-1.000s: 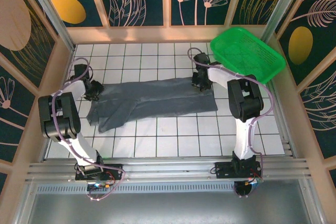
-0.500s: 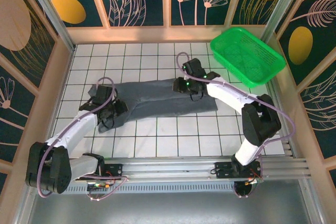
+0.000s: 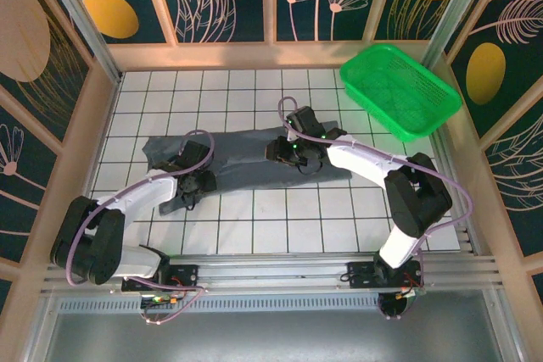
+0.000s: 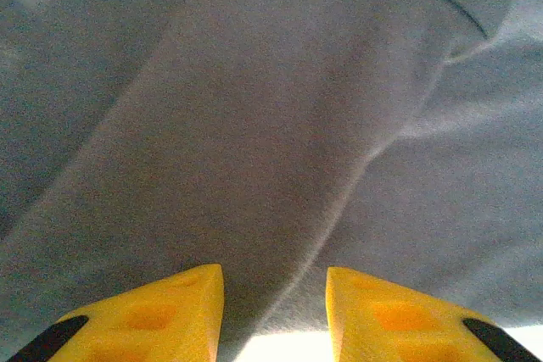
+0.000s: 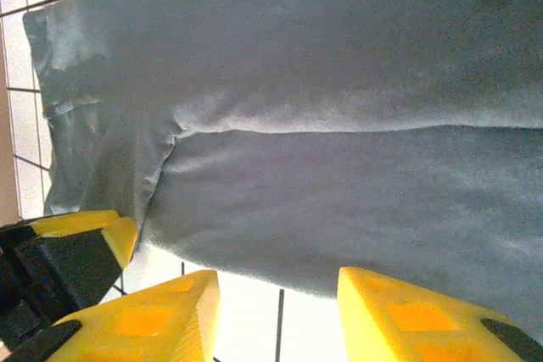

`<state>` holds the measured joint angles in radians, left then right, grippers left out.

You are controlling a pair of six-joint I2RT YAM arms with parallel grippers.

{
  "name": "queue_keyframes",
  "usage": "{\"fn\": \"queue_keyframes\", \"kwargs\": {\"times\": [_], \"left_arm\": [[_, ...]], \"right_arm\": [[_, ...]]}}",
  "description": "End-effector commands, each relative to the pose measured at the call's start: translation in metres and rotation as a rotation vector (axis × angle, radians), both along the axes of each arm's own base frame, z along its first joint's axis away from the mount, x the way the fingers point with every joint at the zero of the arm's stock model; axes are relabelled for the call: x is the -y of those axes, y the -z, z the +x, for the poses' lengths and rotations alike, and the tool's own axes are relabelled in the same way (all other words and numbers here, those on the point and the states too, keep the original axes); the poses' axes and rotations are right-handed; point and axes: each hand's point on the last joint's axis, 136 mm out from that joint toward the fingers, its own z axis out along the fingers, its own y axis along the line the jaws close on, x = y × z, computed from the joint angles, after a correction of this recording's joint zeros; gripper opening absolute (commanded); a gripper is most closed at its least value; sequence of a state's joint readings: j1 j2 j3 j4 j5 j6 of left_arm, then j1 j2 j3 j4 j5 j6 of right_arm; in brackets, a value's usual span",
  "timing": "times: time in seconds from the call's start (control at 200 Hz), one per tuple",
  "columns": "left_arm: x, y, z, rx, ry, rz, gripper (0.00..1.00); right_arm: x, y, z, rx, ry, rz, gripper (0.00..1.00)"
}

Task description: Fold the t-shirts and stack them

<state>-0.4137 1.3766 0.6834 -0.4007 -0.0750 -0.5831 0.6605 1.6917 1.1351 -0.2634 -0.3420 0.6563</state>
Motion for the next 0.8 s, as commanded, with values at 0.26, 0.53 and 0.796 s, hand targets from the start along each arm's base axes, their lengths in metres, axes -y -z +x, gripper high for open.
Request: {"fn": "queue_keyframes", "kwargs": {"times": [0.26, 0.53, 0.796], "left_arm": [[-0.005, 0.007, 0.005, 0.019, 0.06, 0.156, 0.26], [0.001, 0.001, 0.008, 0.04, 0.071, 0.161, 0.38], [-0.008, 0.017, 0.0, -0.011, 0.084, 0.223, 0.23]], "right_arm": [[-0.005, 0.0, -0.002, -0.014, 0.004, 0.034, 0.42], [-0.004, 0.005, -0.002, -0.026, 0.007, 0.025, 0.42], [-0.005, 0.004, -0.002, -0.024, 0.007, 0.027, 0.42]]}}
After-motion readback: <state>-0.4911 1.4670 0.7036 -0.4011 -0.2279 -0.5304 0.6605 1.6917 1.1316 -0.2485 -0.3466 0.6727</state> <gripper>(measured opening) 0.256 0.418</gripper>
